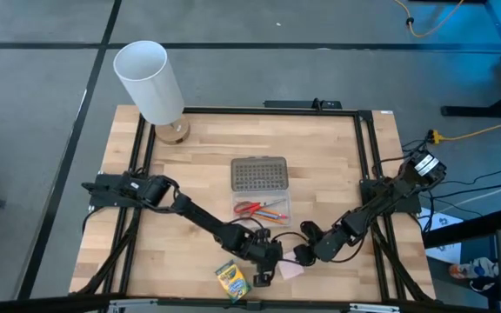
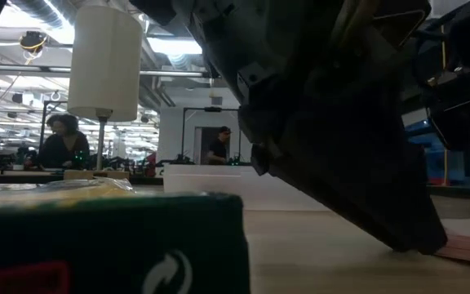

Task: Pack school essentials
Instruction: Put the light pink sticky notes into the transparent supply box, then put the yellow crayon box into the transparent supply box

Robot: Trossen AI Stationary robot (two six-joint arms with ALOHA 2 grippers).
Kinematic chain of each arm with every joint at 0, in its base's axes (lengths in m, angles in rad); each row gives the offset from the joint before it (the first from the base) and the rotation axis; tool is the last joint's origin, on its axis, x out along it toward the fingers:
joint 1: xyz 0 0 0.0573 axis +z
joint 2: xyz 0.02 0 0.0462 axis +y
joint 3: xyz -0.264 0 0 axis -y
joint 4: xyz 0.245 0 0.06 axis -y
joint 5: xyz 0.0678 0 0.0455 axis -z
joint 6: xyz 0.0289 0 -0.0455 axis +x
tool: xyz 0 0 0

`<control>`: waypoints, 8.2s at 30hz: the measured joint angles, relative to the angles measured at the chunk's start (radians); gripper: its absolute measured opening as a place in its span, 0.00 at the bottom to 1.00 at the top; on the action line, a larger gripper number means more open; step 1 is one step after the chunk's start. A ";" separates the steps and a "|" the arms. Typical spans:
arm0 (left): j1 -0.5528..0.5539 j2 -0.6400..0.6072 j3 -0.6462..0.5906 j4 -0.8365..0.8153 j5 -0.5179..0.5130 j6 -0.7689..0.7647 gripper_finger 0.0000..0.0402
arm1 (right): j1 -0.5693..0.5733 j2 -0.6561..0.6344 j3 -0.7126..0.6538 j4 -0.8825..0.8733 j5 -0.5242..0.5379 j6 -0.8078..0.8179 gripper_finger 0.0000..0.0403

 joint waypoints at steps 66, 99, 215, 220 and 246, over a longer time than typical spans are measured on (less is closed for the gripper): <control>0.012 -0.642 0.001 -0.920 -0.342 -0.161 0.18 | -0.488 -0.139 -0.001 0.175 -0.063 -0.367 0.29; -0.016 -0.641 0.001 -0.973 -0.354 -0.192 0.18 | -0.287 0.276 0.712 -0.488 -0.109 -1.148 0.30; -0.040 -0.273 -0.118 -0.431 0.104 -0.587 0.01 | -0.060 0.020 0.359 -0.425 0.230 -0.389 0.30; -0.077 -0.312 -0.118 -0.535 0.163 -0.638 0.00 | -0.084 0.110 0.456 -0.576 0.227 -0.440 0.30; -0.204 -0.648 -0.118 -0.825 -0.318 -0.814 0.00 | -0.090 0.225 0.520 -0.634 0.097 -0.981 0.30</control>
